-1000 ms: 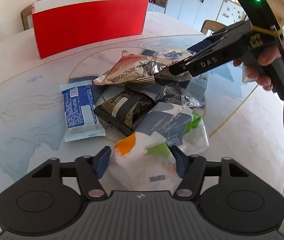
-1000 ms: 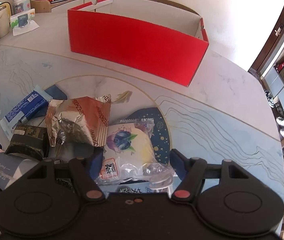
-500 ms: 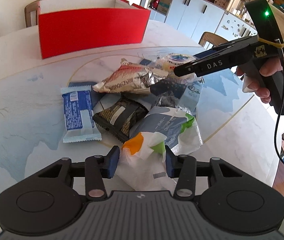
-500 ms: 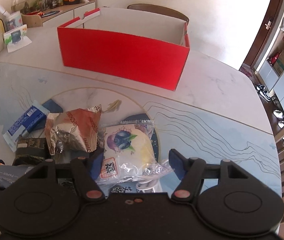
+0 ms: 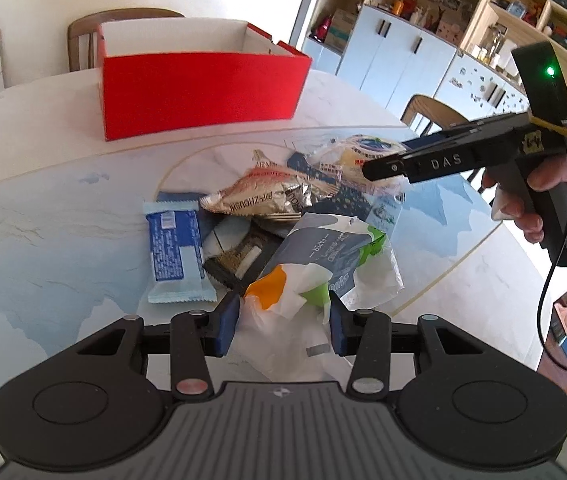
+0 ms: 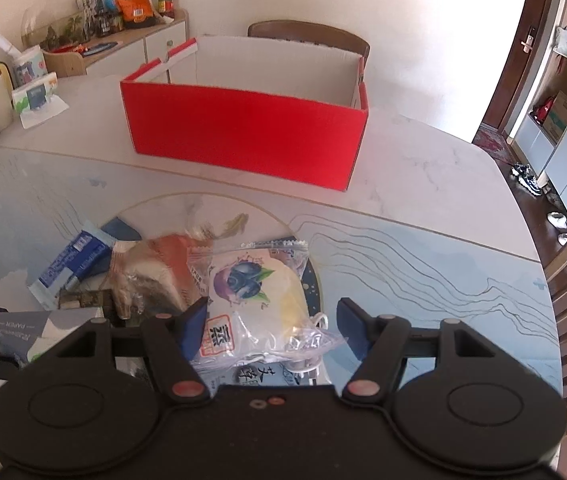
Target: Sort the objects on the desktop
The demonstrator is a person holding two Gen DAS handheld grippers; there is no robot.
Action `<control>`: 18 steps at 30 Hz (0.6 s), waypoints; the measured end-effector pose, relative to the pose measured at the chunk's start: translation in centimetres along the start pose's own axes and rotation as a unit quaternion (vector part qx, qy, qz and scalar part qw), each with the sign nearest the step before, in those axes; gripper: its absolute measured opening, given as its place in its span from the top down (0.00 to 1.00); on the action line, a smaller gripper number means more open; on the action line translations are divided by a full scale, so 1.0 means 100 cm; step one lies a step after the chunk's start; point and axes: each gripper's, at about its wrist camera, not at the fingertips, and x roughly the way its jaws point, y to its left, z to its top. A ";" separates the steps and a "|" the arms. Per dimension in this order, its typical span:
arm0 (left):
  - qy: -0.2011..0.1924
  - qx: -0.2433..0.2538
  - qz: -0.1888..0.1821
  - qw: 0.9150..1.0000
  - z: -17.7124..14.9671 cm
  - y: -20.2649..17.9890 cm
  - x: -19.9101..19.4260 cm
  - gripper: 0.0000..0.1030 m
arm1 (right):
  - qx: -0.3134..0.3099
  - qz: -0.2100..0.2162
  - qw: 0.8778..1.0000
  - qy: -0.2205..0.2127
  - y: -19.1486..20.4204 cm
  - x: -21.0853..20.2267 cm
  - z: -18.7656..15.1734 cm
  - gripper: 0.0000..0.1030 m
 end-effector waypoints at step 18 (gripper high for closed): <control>-0.027 -0.010 0.034 0.999 0.046 -0.001 -0.019 0.58 | 0.018 0.021 0.999 -0.019 0.011 -0.024 0.020 0.35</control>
